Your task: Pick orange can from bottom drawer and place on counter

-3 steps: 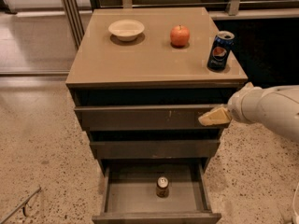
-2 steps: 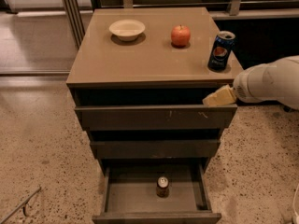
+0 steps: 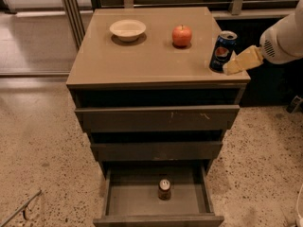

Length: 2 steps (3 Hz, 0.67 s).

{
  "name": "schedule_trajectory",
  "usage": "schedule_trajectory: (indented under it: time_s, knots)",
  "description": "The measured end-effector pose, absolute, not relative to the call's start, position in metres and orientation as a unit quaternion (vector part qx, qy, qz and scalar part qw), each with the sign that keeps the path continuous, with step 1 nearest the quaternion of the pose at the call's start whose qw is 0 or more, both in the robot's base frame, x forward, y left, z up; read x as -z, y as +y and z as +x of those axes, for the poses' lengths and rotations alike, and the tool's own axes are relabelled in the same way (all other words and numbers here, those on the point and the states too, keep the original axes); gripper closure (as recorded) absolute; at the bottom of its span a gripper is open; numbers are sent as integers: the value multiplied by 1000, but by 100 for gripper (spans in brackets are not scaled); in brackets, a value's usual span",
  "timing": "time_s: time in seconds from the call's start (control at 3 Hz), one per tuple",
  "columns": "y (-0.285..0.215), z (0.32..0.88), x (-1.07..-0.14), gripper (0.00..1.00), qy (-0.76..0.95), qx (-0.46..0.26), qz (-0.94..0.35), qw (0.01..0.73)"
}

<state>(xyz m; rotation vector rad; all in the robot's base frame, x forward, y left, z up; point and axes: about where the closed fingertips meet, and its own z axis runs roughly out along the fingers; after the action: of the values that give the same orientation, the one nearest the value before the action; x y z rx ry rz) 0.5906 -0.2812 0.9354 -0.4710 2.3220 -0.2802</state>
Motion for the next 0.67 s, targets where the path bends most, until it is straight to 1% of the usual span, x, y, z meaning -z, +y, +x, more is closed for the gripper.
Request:
schedule_trajectory:
  time_s: [0.33,0.67]
  knots:
    - [-289,568,-995,0,892,152,-160,395]
    - [-295,533,-1047,0,862,202,-141,443]
